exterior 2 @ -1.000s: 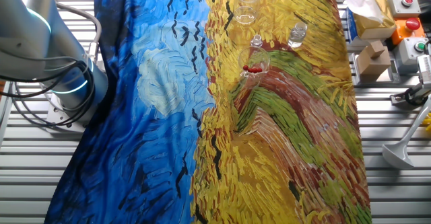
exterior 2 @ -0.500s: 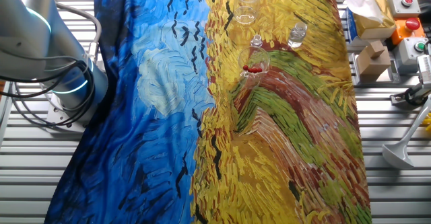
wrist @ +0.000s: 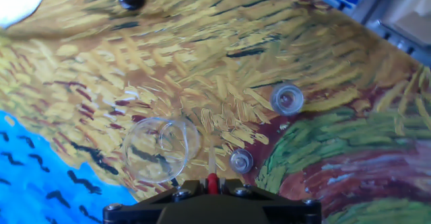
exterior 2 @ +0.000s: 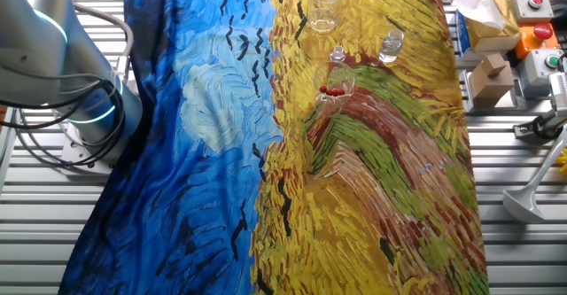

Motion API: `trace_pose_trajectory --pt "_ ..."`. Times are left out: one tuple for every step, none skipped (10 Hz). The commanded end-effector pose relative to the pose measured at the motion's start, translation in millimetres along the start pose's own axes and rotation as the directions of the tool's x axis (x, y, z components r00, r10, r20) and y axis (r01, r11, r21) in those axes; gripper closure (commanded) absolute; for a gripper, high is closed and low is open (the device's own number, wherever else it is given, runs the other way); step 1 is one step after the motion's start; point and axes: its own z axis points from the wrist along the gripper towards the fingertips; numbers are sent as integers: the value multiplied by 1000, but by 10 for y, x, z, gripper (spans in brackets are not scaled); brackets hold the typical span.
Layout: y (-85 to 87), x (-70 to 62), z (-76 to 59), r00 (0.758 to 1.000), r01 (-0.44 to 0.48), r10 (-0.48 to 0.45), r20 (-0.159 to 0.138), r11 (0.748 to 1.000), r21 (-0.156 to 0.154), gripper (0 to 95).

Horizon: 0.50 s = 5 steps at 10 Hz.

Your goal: Transfer liquid using a dropper

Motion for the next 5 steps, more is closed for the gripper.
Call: trace_pose_trajectory --pt "189 14 -52 998 -55 55 -6 998 1 950" --pt "282 35 -68 998 -66 66 -10 998 3 950" --pt "348 56 -54 997 -73 73 -9 997 3 950" --pt "445 90 6 997 -83 83 -6 997 5 950" --pt "520 119 80 995 -95 95 2 995 12 950"
